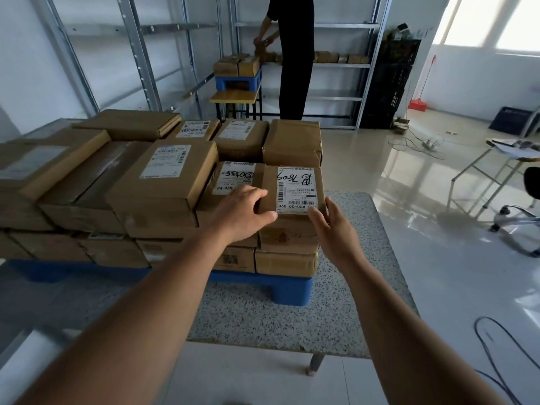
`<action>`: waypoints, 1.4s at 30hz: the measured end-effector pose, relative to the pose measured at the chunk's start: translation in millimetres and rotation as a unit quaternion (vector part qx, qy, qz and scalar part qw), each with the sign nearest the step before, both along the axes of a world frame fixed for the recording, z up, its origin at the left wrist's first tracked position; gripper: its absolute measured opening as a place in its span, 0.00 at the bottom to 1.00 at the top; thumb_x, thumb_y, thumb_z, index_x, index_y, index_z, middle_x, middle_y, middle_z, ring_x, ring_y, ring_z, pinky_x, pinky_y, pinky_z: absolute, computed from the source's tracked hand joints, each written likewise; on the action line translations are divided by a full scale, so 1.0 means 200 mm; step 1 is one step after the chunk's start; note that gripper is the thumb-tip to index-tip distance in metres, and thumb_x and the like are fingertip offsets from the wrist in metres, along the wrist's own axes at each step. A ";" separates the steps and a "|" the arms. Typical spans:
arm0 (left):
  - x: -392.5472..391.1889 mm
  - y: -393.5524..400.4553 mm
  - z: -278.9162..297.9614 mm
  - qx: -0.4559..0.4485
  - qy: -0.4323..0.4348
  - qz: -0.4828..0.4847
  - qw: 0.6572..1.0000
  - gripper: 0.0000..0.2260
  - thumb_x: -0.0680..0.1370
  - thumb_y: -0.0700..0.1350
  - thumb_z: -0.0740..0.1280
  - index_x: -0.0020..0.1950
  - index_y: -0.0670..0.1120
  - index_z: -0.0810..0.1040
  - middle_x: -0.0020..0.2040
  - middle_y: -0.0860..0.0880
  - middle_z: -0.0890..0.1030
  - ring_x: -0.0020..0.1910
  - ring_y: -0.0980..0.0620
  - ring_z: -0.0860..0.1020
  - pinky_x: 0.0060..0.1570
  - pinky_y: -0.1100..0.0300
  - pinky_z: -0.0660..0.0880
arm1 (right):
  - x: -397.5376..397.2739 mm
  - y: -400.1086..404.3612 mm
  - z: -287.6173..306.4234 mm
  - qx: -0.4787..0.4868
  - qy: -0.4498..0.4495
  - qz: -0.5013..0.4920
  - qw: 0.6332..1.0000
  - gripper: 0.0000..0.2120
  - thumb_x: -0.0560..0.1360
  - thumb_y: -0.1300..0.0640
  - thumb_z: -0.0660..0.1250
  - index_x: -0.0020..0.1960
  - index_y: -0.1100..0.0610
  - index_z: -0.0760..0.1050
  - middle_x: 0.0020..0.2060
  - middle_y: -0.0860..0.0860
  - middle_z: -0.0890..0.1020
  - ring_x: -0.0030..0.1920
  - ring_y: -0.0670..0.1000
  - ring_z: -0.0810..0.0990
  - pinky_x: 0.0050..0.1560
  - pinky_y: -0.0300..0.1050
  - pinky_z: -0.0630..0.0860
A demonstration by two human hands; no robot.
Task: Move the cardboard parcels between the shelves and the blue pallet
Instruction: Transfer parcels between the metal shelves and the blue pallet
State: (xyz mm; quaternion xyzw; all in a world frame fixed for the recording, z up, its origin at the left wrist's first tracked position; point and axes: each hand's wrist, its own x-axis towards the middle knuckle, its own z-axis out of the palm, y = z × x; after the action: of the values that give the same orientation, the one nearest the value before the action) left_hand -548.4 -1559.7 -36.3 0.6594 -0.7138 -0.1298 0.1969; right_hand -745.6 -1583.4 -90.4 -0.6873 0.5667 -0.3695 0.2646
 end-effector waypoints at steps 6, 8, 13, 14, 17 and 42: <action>0.03 0.11 -0.01 -0.070 0.050 0.031 0.996 0.28 0.77 0.55 0.64 0.75 0.50 0.61 0.74 0.50 0.62 0.73 0.51 0.59 0.68 0.55 0.58 | -0.02 0.05 0.02 -0.003 -0.024 -0.059 0.998 0.38 0.75 0.34 0.55 0.77 0.53 0.52 0.68 0.59 0.69 0.67 0.56 0.71 0.60 0.52 0.71; 0.04 0.15 -0.02 -0.082 0.062 0.042 0.994 0.28 0.77 0.54 0.64 0.75 0.51 0.61 0.74 0.50 0.62 0.73 0.51 0.60 0.70 0.54 0.60 | -0.03 0.07 0.01 -0.001 -0.035 -0.057 0.998 0.38 0.75 0.34 0.56 0.77 0.53 0.52 0.69 0.58 0.69 0.67 0.56 0.71 0.61 0.52 0.71; 0.06 0.21 -0.06 -0.075 0.084 0.047 0.993 0.28 0.78 0.52 0.64 0.75 0.51 0.59 0.75 0.50 0.61 0.73 0.51 0.60 0.70 0.49 0.63 | -0.05 0.12 -0.03 0.003 -0.061 -0.036 0.997 0.34 0.77 0.38 0.56 0.77 0.54 0.55 0.72 0.56 0.67 0.71 0.54 0.66 0.68 0.54 0.67; 0.06 0.22 -0.06 -0.073 0.090 0.048 0.992 0.28 0.78 0.52 0.64 0.76 0.52 0.58 0.75 0.50 0.61 0.73 0.50 0.60 0.70 0.50 0.63 | -0.04 0.13 -0.03 0.001 -0.065 -0.028 0.998 0.32 0.78 0.39 0.55 0.77 0.54 0.56 0.71 0.55 0.68 0.70 0.54 0.67 0.67 0.54 0.68; 0.01 0.21 -0.07 -0.077 0.088 0.034 0.993 0.29 0.77 0.54 0.64 0.76 0.54 0.56 0.75 0.51 0.61 0.73 0.49 0.60 0.70 0.51 0.62 | -0.01 0.14 -0.02 -0.024 -0.065 0.008 0.998 0.23 0.80 0.43 0.54 0.72 0.51 0.65 0.64 0.49 0.76 0.60 0.49 0.76 0.46 0.40 0.74; -0.05 0.06 -0.13 -0.154 0.016 0.072 0.985 0.15 0.77 0.52 0.65 0.61 0.47 0.77 0.59 0.47 0.79 0.59 0.47 0.75 0.55 0.46 0.74 | -0.04 0.06 -0.08 0.160 -0.254 0.156 0.941 0.42 0.69 0.27 0.51 0.77 0.47 0.52 0.72 0.50 0.66 0.69 0.47 0.68 0.68 0.54 0.68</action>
State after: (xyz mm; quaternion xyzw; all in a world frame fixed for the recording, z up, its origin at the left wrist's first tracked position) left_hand -558.9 -1548.3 -62.1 0.6686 -0.6727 -0.0139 0.3165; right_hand -753.3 -1572.0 -105.5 -0.5993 0.4175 -0.3905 0.5604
